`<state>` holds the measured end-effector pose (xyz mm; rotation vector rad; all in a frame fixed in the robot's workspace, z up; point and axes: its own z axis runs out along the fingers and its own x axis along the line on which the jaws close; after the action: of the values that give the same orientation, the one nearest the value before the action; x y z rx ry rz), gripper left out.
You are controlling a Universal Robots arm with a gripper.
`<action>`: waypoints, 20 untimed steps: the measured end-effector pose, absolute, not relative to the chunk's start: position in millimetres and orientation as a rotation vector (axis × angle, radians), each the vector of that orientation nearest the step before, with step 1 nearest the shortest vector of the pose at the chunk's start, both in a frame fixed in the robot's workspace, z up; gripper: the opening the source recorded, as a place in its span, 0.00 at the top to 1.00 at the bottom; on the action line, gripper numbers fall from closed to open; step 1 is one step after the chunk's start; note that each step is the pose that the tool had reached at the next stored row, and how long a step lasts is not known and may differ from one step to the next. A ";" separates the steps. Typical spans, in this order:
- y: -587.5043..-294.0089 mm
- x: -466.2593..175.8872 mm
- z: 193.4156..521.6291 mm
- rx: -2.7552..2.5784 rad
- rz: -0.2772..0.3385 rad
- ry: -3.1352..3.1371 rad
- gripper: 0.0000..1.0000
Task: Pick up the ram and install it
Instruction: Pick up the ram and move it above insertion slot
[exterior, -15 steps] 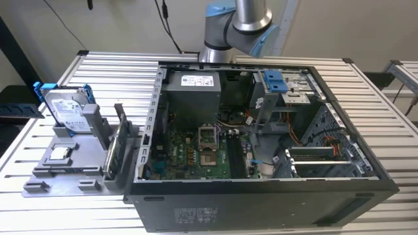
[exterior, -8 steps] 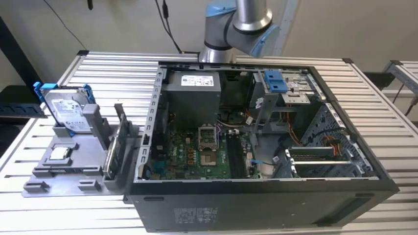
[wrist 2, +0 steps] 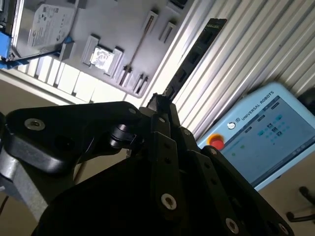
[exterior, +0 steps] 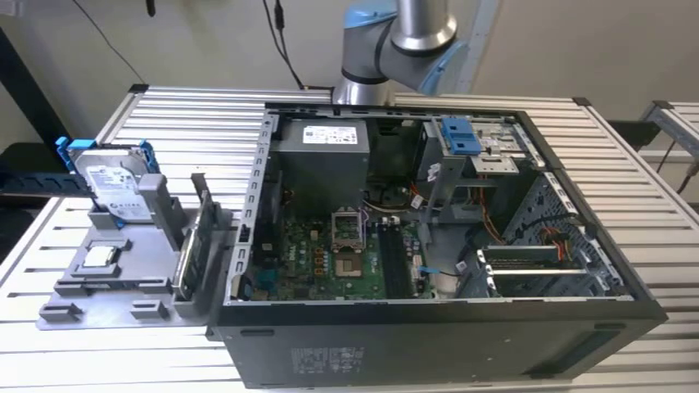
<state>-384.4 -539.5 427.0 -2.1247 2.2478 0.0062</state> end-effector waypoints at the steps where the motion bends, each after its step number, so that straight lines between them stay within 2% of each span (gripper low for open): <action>1: -539.6 -382.4 427.0 -2.125 0.007 2.248 0.86; 20: -539.6 -355.1 427.0 -2.125 0.008 2.249 0.86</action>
<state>-355.1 -539.6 427.0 -2.1254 2.2485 0.0078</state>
